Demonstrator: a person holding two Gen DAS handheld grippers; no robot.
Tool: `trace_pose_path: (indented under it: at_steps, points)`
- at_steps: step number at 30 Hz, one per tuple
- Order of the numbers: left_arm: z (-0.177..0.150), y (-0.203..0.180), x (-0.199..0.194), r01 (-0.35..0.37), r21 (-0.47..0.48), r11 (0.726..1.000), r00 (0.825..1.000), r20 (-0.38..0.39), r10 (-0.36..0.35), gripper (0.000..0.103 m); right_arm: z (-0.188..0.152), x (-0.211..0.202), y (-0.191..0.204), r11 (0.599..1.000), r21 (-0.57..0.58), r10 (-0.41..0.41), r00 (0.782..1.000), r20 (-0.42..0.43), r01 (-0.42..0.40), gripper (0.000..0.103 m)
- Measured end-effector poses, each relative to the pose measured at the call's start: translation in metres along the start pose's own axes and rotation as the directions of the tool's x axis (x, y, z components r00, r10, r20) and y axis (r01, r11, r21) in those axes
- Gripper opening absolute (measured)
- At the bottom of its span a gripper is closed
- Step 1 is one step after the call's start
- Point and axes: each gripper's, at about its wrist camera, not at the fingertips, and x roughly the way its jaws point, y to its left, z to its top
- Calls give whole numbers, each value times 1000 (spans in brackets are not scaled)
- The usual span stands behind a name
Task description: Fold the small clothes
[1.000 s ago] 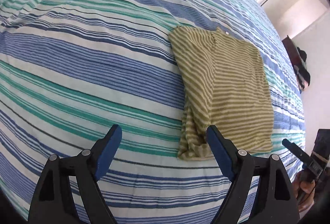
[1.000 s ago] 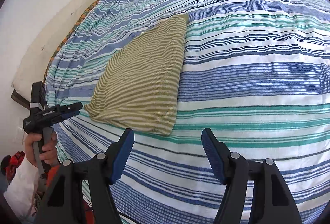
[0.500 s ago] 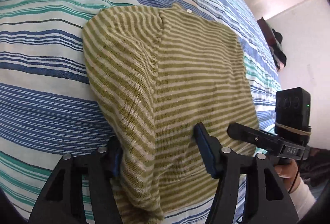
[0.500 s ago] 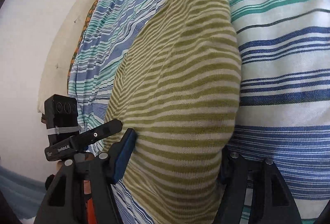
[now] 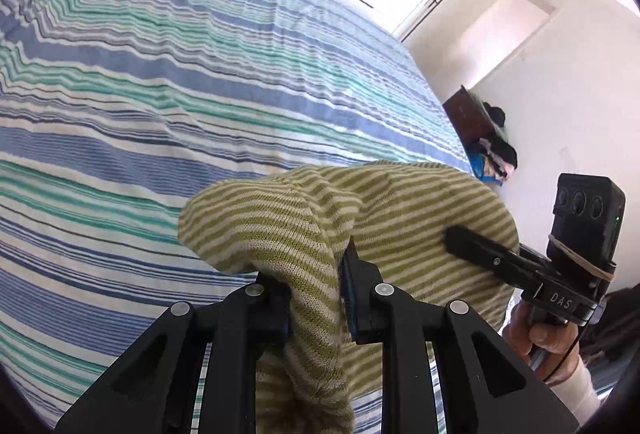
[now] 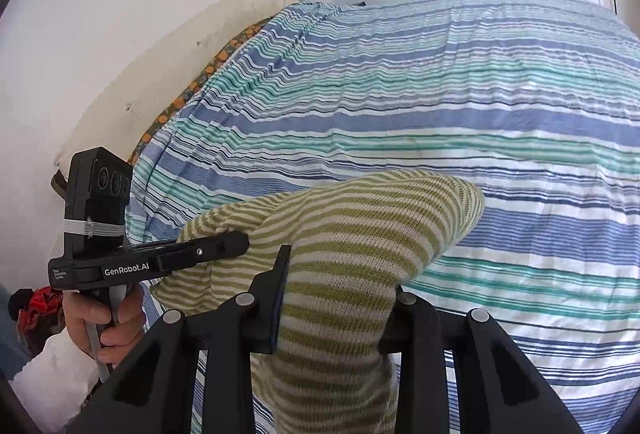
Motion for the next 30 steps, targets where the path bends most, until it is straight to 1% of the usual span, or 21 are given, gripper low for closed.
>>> trace_pose_path:
  at_steps: [2,4,5,6,7,8,9,10,12,13,15,16,17,18,19,22,23,24,25,28,30]
  points:
    - [-2,-9,-6,18,10,1000,1000,-8,-18,20,7,-20,12,999,-30,16,1000,17,-16,32]
    - [-18,-9,-1,15,-4,1000,998,-62,-15,22,-1,-29,13,999,-11,30,999,-9,-31,32]
    - [-32,-5,8,1,-18,1000,994,-107,-3,28,-12,-28,9,999,20,38,999,-38,-37,33]
    - [-49,1,20,-31,-25,999,987,-156,27,34,-26,-24,3,998,58,44,996,-72,-39,37]
    - [-69,8,33,-89,-17,996,976,-200,83,50,-45,-20,-6,994,105,48,993,-110,-37,40]
    - [-92,14,44,-166,1,986,959,-232,162,56,-65,-12,-15,989,144,37,988,-150,-15,50]
    - [-116,20,50,-247,35,968,938,-243,248,56,-91,-4,-25,985,171,4,979,-203,32,71]
    - [-141,23,50,-320,85,943,914,-235,331,56,-117,-1,-34,979,181,-51,968,-247,98,77]
    - [-188,21,37,-440,179,880,866,-175,469,56,-163,-9,-42,966,182,-135,956,-261,186,78]
    - [-210,16,27,-472,212,856,852,-140,504,61,-185,-19,-43,959,185,-165,952,-257,216,78]
    - [-247,3,2,-520,237,821,833,-74,549,76,-222,-44,-35,945,177,-232,943,-237,277,80]
    - [-262,-4,-12,-545,237,804,822,-36,568,91,-238,-57,-27,939,165,-264,939,-219,302,82]
    - [-273,-14,-26,-569,235,788,812,9,584,100,-252,-69,-17,933,152,-295,934,-201,327,87]
    - [-282,-23,-38,-596,232,769,797,56,601,100,-263,-80,-7,925,142,-325,928,-182,352,92]
    - [-288,-32,-48,-622,230,749,780,96,618,100,-273,-91,4,917,135,-353,922,-161,375,93]
    - [-289,-51,-75,-687,204,698,726,164,667,100,-292,-124,37,907,135,-385,916,-112,398,94]
    - [-286,-56,-84,-696,190,692,718,189,670,100,-294,-132,48,906,131,-393,914,-97,403,94]
    - [-286,-61,-93,-694,170,699,719,203,664,100,-295,-139,58,904,122,-403,912,-81,410,94]
    - [-284,-63,-102,-685,147,714,727,200,656,100,-294,-145,67,902,108,-412,908,-70,418,94]
    - [-282,-67,-119,-650,111,752,759,141,635,100,-285,-154,96,896,53,-439,897,-50,441,94]
    - [-286,-73,-126,-639,117,760,769,124,627,100,-281,-160,110,889,17,-456,889,-38,457,95]
